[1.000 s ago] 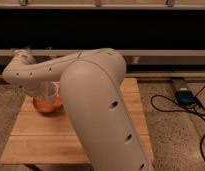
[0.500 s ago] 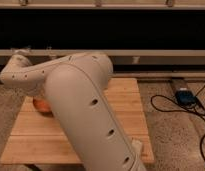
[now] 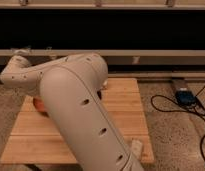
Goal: Place the ceramic cup in the ceramic bowl
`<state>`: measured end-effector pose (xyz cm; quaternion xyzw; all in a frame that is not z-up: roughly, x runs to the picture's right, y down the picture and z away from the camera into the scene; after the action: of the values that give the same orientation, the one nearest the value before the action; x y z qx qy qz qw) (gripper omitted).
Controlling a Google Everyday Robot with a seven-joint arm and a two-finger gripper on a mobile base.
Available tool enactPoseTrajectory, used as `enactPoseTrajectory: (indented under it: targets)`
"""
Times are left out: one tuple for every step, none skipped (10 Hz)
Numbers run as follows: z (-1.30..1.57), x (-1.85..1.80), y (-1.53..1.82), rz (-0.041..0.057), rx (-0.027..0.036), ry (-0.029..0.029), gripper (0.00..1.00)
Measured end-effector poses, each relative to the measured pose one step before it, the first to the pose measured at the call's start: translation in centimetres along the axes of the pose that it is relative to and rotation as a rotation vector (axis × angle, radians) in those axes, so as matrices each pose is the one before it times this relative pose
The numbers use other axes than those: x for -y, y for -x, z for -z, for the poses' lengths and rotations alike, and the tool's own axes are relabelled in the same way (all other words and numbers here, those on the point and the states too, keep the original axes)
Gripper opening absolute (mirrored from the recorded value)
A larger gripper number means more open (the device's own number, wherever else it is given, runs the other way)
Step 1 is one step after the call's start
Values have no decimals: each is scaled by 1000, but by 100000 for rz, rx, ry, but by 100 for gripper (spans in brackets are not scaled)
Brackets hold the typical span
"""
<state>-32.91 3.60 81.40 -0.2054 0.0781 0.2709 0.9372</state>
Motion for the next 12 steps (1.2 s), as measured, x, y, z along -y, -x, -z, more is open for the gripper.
enactPoseTrajectory:
  targets:
    - [354, 85, -160, 528, 661, 973, 80]
    - [418, -74, -160, 819, 689, 1067, 80]
    - [348, 13, -216, 708, 533, 802, 80]
    - [567, 86, -420, 1115, 867, 1064, 80]
    - [622, -101, -331, 966, 1266, 1647, 80]
    - [707, 350, -367, 167, 1294, 1108, 80]
    - [834, 491, -475, -681, 1791, 2367, 80]
    - [732, 1023, -638, -1841, 2120, 2843, 80]
    - [407, 808, -506, -1453, 1249, 1681, 80]
    - [435, 1026, -642, -1785, 1470, 2145, 80]
    - [319, 127, -186, -791, 1657, 3366, 80]
    - [111, 385, -379, -513, 734, 3723, 80]
